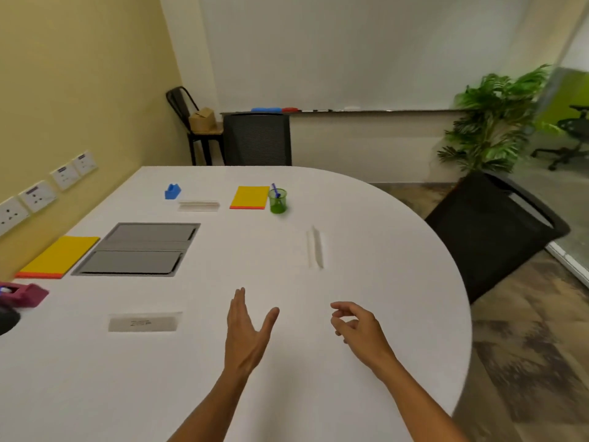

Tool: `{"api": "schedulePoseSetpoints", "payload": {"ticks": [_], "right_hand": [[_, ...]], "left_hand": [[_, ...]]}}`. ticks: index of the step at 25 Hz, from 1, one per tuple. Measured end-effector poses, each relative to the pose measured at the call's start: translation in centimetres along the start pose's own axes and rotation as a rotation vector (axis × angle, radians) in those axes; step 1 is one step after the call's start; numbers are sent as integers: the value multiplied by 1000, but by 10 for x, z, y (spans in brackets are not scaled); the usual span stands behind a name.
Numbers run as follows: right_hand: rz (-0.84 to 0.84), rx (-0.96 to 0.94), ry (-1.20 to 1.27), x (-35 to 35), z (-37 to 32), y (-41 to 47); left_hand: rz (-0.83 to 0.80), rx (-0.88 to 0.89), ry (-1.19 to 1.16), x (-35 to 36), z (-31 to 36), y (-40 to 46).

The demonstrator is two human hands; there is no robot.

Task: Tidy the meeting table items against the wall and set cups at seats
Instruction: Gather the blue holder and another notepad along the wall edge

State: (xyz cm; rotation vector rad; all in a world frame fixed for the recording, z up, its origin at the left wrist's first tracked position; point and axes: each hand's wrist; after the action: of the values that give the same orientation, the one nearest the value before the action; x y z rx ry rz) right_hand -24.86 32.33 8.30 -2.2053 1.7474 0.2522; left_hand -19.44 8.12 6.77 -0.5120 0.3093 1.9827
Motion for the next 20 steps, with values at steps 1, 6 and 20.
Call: {"api": "schedulePoseSetpoints", "payload": {"ticks": [1,6,20], "right_hand": [[10,-4,11,-28,9,-13],[131,-15,29,-152,53,-74],[556,73,51,-411,149,-106]], "left_hand": [[-26,15,3,24,17,-17],[-168,128,19,133,94,-89],[-654,492,92,425,262,-127]]}}
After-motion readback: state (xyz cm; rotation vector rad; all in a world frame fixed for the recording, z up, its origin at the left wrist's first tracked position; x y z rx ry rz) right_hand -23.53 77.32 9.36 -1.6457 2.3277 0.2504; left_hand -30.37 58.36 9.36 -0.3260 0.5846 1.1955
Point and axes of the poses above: each hand's wrist, its own y-axis towards the middle knuckle, its own x-axis out of the palm, z = x × y, and after that the axes turned 1 degree about -x, right-handed
